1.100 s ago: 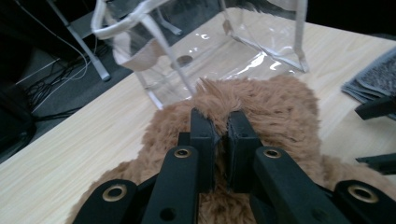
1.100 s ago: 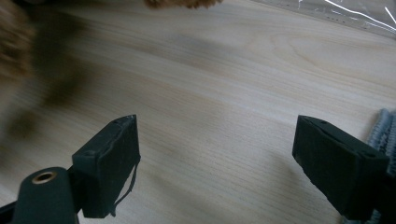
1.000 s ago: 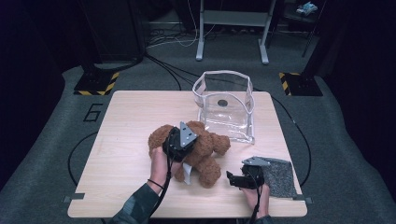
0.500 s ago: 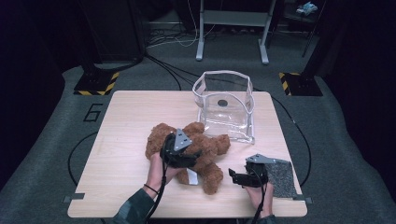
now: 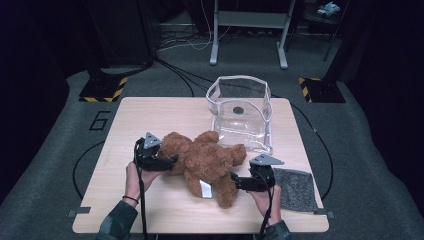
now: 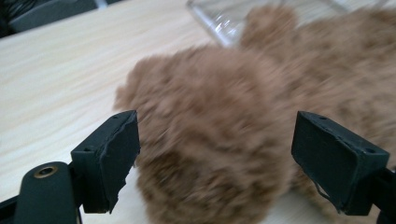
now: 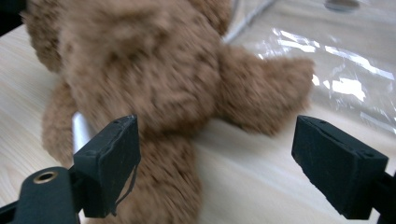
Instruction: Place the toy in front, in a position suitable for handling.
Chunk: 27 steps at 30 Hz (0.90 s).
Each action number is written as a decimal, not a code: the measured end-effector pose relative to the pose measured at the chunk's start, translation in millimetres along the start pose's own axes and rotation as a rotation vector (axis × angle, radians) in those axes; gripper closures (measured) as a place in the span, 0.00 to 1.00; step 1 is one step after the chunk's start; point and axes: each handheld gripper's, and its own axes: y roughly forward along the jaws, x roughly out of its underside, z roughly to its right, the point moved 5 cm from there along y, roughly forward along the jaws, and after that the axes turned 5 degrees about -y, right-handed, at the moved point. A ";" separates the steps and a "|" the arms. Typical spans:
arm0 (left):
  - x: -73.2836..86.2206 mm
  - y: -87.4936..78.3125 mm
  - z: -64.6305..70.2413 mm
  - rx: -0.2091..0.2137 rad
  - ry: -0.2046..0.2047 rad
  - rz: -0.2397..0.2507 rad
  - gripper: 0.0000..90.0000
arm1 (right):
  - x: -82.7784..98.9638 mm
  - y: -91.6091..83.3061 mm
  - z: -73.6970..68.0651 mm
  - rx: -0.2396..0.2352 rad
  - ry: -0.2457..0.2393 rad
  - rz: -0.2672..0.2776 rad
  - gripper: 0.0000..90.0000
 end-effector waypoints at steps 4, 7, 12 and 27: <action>6.2 10.3 -5.8 0.013 -0.003 -0.040 0.17 | -18.4 6.0 -13.7 -0.015 -0.048 0.012 0.16; 8.6 15.7 -4.4 0.032 0.015 -0.071 0.17 | -32.2 12.3 -20.8 -0.024 -0.073 0.022 0.17; 13.3 21.3 -4.9 0.049 0.006 -0.072 0.19 | -49.2 25.4 -29.8 -0.038 -0.115 0.018 0.31; 21.8 27.0 0.7 0.026 0.043 -0.037 0.61 | -34.0 53.1 -26.8 -0.060 -0.110 -0.061 0.83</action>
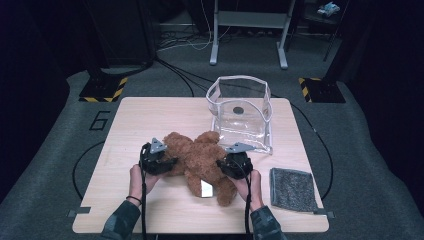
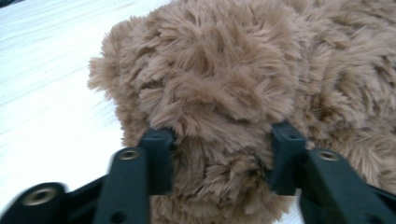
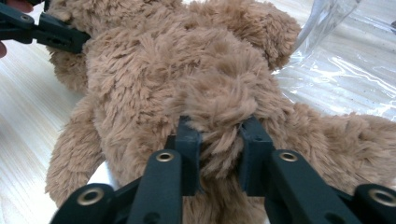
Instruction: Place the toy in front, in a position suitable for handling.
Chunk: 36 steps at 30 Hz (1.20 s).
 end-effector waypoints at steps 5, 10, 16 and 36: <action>-0.7 -3.5 2.0 -0.007 -0.007 0.025 0.71 | -0.2 -2.3 -3.2 0.022 -0.016 0.044 0.86; -5.1 -13.0 5.7 -0.001 -0.023 0.021 0.74 | -7.5 -13.5 -4.5 0.029 -0.027 0.090 0.88; -10.5 -32.3 13.6 0.012 -0.046 0.028 0.74 | -16.7 -32.4 -7.0 0.013 -0.035 0.129 0.88; 29.0 -61.5 42.8 0.060 -0.091 -0.004 0.72 | 10.9 -58.7 -27.1 -0.063 -0.046 0.083 0.88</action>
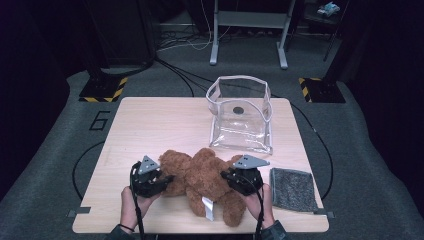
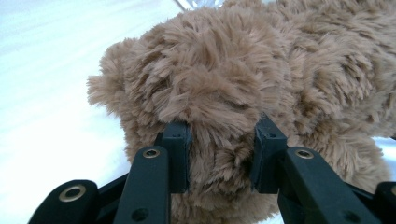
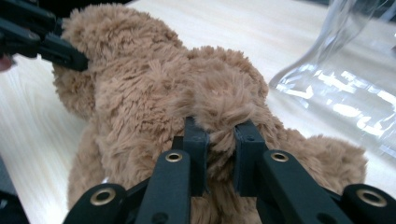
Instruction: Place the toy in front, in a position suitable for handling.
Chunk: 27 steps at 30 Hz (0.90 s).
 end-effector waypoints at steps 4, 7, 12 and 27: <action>1.1 1.3 1.0 -0.012 0.014 0.008 0.66 | 14.4 7.3 4.0 -0.015 0.029 -0.022 0.84; -2.0 0.5 0.8 -0.019 0.011 0.007 0.52 | 14.8 2.7 10.0 -0.019 0.064 0.003 0.70; -6.2 -5.3 -1.7 -0.017 0.006 0.017 0.31 | 11.0 -22.1 28.3 0.026 0.101 0.089 0.37; -55.0 -19.3 -21.4 -0.041 -0.011 0.062 0.08 | 79.8 -8.3 72.8 0.187 0.195 -0.049 0.12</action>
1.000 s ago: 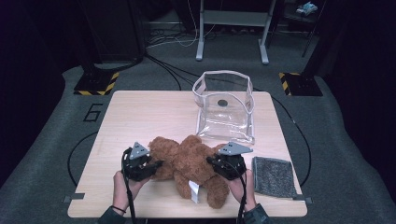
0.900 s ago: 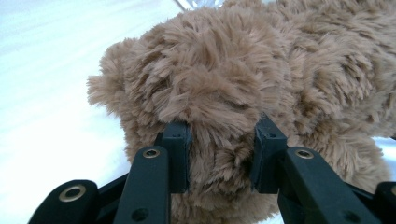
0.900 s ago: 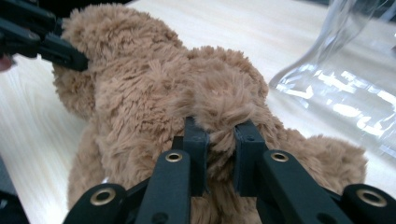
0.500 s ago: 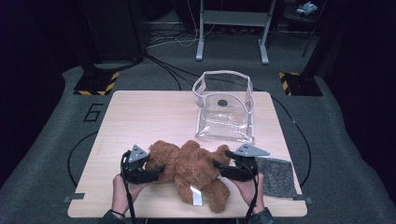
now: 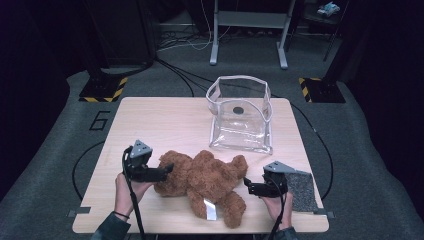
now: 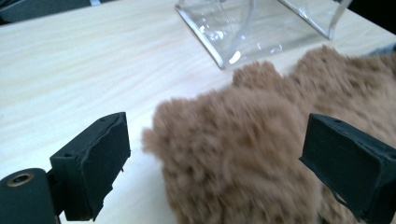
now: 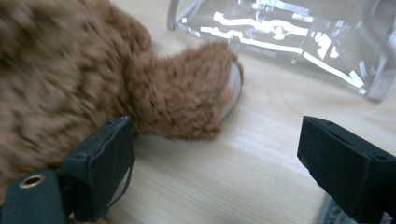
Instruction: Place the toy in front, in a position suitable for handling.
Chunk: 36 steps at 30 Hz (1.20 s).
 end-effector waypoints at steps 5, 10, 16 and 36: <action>-21.8 10.1 -5.9 -0.012 0.012 -0.004 0.07 | 13.2 18.7 0.7 0.010 -0.006 -0.055 0.11; -39.6 28.7 -5.3 -0.019 0.032 -0.033 0.04 | 19.7 30.0 0.0 0.016 -0.024 -0.076 0.11; -59.8 50.3 -2.1 0.007 0.014 -0.048 0.03 | 26.4 37.8 -0.5 0.037 -0.043 -0.085 0.11; -123.7 118.5 28.2 0.055 0.067 -0.073 0.13 | 29.2 40.5 -1.3 0.062 -0.048 -0.082 0.15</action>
